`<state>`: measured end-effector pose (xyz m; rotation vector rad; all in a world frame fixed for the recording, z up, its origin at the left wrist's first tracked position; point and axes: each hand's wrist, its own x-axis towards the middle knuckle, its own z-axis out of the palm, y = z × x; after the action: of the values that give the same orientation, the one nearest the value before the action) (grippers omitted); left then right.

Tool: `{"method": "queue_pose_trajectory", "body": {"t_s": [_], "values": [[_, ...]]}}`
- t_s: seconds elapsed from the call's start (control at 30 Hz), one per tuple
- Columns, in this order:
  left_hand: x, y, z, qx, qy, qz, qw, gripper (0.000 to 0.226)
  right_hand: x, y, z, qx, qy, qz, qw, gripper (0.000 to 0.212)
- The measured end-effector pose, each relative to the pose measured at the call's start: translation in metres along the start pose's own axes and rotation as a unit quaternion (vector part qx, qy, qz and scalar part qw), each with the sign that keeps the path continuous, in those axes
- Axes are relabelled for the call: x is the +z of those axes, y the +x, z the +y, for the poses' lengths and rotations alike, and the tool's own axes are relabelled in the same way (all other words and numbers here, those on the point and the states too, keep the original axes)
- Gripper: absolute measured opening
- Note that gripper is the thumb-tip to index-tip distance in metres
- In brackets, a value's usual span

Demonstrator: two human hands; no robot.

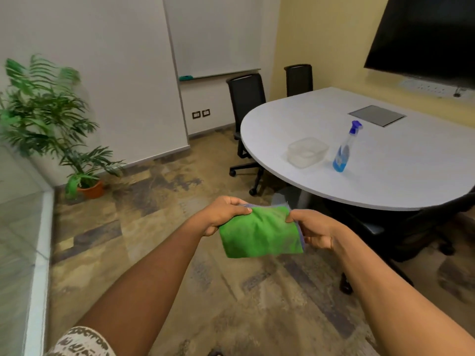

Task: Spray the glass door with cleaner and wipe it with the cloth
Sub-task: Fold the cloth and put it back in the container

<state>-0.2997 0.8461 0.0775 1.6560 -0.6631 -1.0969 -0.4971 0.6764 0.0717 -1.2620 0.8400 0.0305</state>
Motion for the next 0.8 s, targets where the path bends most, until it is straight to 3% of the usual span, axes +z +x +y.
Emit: {"method": "queue_pose_trajectory", "body": {"t_s": [0.13,0.27,0.37,0.47,0.57,0.7,0.8], "values": [[-0.021,0.058,0.025,0.025,0.009,-0.016,1.000,0.011,-0.003,0.033,-0.045,-0.147,0.035,0.052,0.987,0.027],[-0.038,0.109,0.040,0.036,0.009,-0.033,0.999,0.033,-0.011,0.063,-0.083,-0.212,0.040,0.113,0.970,0.022],[-0.048,0.140,0.052,0.042,-0.030,-0.044,0.998,0.033,-0.015,0.079,-0.109,-0.258,0.039,0.113,0.959,0.023],[-0.056,0.173,0.062,0.026,-0.114,-0.103,0.988,0.027,-0.022,0.094,-0.137,-0.288,0.059,0.123,0.948,0.026],[-0.060,0.206,0.068,0.011,-0.116,-0.154,0.981,0.035,-0.037,0.111,-0.162,-0.294,0.056,0.130,0.945,0.030],[-0.056,0.254,0.077,-0.002,-0.086,-0.116,0.990,0.023,-0.065,0.142,-0.184,-0.274,0.049,0.128,0.952,0.037],[-0.048,0.295,0.084,0.015,-0.088,-0.067,0.994,0.006,-0.092,0.173,-0.197,-0.259,0.069,0.135,0.954,0.030]]}}
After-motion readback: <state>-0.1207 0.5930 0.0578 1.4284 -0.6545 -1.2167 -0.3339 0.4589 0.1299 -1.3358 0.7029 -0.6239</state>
